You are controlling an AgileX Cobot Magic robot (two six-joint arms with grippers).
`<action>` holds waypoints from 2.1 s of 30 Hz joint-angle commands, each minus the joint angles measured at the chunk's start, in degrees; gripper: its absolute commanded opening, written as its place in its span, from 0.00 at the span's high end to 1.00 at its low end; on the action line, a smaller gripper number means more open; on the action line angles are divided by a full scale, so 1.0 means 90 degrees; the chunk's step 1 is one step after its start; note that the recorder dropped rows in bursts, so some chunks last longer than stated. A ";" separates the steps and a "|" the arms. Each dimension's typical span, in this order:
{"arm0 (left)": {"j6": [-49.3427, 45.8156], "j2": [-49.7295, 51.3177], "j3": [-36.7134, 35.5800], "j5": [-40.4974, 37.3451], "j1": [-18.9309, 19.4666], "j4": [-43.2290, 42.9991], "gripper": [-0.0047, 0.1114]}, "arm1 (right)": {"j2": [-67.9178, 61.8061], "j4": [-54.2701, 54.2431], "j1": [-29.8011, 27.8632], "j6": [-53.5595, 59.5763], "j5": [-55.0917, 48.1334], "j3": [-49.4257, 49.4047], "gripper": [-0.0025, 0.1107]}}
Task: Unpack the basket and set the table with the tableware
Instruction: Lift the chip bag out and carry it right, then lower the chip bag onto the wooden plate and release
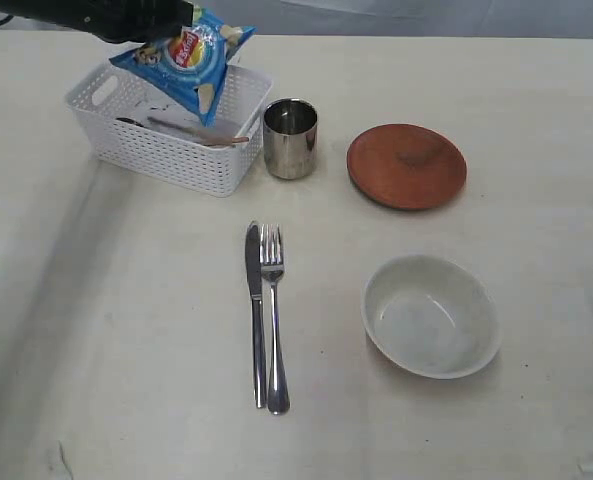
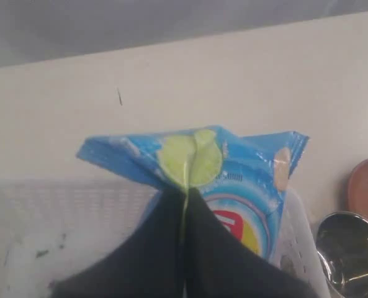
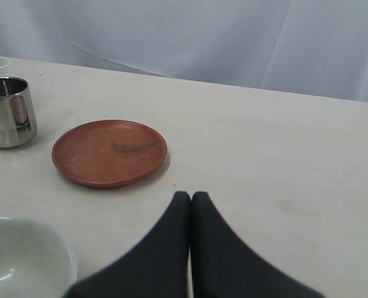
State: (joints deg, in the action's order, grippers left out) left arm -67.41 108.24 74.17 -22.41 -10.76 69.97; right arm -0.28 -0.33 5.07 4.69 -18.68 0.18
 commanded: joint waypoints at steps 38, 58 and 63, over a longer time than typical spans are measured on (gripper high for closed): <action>0.0714 0.0726 0.1419 0.0665 -0.3524 0.1709 0.96 | 0.0031 0.0037 -0.0033 -0.0039 0.0016 -0.0020 0.98; 0.0829 0.2276 0.2106 0.1806 -0.3751 0.1754 0.92 | 0.0031 0.0037 -0.0033 -0.0037 0.0027 -0.0020 0.98; 0.0829 0.2288 0.2106 0.2056 -0.3751 0.1754 0.46 | 0.0031 0.0037 -0.0033 -0.0037 0.0027 -0.0020 0.98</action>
State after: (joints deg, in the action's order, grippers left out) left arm -60.17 128.90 92.81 -5.51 -44.33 85.08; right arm -0.28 -0.33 5.07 4.46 -18.68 0.18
